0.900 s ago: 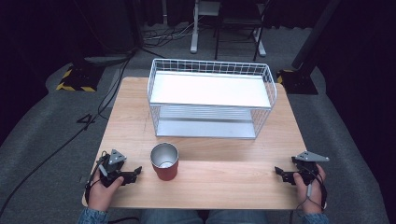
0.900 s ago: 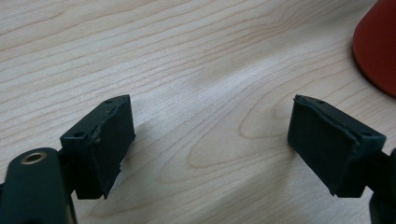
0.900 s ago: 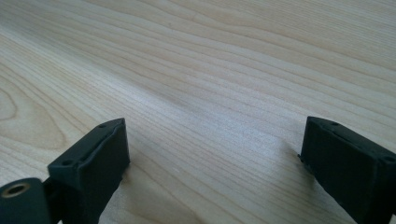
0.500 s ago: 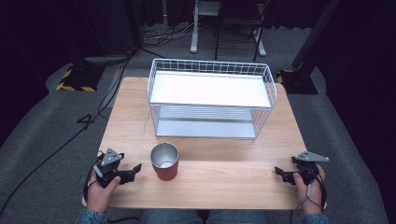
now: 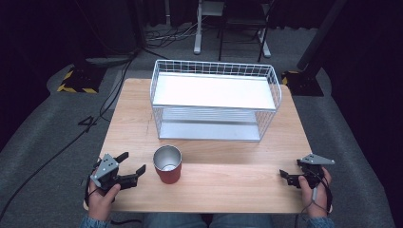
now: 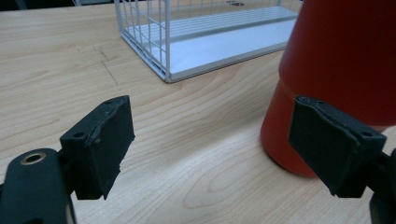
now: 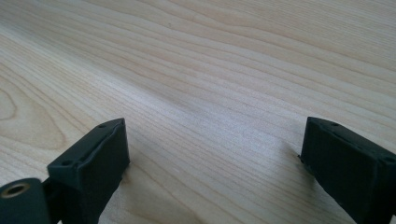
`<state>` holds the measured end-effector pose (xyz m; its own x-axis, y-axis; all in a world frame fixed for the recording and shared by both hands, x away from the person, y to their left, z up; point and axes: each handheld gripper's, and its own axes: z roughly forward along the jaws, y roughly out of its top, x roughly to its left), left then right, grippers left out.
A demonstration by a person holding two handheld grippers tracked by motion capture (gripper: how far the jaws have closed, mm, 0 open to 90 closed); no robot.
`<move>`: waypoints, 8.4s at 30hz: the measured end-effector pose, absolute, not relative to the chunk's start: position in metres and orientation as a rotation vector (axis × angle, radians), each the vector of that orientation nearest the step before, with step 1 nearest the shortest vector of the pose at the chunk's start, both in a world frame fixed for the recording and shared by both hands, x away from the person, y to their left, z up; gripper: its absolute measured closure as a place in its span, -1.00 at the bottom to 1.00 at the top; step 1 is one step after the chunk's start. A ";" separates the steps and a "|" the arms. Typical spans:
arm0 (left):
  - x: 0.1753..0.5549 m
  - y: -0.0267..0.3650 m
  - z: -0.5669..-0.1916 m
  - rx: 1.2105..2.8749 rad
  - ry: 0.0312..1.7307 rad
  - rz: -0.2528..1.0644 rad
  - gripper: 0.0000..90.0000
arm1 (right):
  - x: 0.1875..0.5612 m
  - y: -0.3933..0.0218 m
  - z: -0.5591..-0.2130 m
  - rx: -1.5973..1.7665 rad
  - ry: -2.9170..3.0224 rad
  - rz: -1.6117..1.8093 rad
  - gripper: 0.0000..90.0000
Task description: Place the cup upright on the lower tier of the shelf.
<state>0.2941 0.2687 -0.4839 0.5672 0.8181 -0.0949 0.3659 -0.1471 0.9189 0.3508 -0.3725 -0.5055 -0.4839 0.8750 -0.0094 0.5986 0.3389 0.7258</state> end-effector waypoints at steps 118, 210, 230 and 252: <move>0.303 0.157 -0.471 1.860 0.977 0.479 -0.64 | 0.351 -0.370 -0.506 1.278 2.231 0.953 -0.87; 0.469 0.030 -0.474 1.793 0.946 0.595 -0.64 | 0.353 -0.368 -0.506 1.307 2.228 0.931 -0.99; 0.494 0.020 -0.482 1.779 1.119 0.622 -0.64 | 0.353 -0.368 -0.506 1.307 2.228 0.931 -0.99; 0.500 0.024 -0.487 1.789 1.072 0.570 -0.68 | 0.353 -0.368 -0.506 1.307 2.228 0.931 -0.99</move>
